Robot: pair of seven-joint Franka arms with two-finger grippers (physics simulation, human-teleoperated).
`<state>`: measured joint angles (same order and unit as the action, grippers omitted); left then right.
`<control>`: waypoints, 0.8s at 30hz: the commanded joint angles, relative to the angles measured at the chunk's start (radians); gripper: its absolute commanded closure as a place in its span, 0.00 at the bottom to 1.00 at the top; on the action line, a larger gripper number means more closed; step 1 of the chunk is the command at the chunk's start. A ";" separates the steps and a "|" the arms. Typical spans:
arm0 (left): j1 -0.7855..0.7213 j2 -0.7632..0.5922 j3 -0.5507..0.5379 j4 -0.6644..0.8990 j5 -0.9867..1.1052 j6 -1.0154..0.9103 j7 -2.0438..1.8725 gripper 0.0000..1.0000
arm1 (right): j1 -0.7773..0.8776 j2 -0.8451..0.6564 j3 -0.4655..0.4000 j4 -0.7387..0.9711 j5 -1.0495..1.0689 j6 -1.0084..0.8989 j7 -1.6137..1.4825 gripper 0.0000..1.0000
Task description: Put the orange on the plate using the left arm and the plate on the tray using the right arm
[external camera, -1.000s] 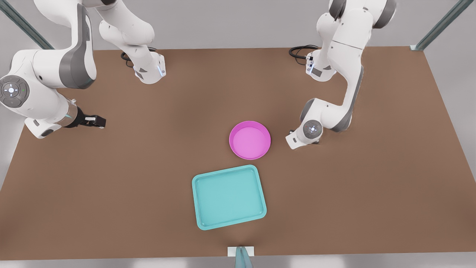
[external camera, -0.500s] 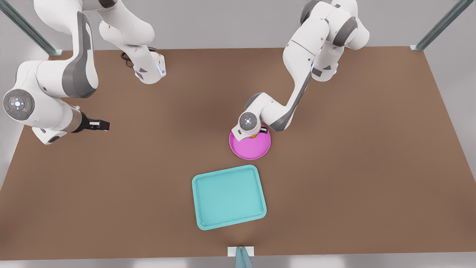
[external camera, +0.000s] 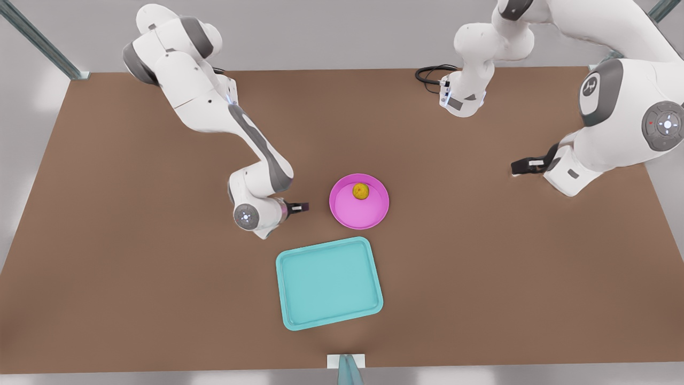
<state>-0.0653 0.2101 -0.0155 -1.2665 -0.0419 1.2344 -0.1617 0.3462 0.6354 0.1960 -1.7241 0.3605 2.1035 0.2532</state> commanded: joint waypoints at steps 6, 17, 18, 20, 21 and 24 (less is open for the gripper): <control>0.070 -0.014 -0.034 -0.004 0.065 0.017 0.137 0.00 | 0.028 0.030 0.014 0.008 0.121 0.253 0.238 0.00; 0.073 0.000 0.005 -0.014 0.056 -0.007 0.137 0.00 | 0.140 0.053 0.016 0.008 0.121 0.311 0.201 0.00; 0.075 0.003 0.009 -0.014 0.062 -0.001 0.136 0.00 | 0.148 0.058 0.016 0.009 0.121 0.316 0.201 0.00; 0.073 0.002 0.022 -0.013 0.057 -0.027 0.137 0.00 | 0.163 0.066 0.016 0.009 0.120 0.331 0.199 0.00; 0.071 0.000 0.022 -0.013 0.056 -0.026 0.139 0.00 | 0.165 0.073 0.016 0.009 0.120 0.331 0.199 0.00; 0.071 0.002 0.015 -0.010 0.054 -0.023 0.139 0.00 | 0.189 0.110 0.016 0.020 0.121 0.355 0.201 0.00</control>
<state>0.0060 0.2124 0.0004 -1.2771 0.0131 1.2192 -0.0618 0.5327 0.7378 0.2113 -1.7062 0.4795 2.4198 0.4144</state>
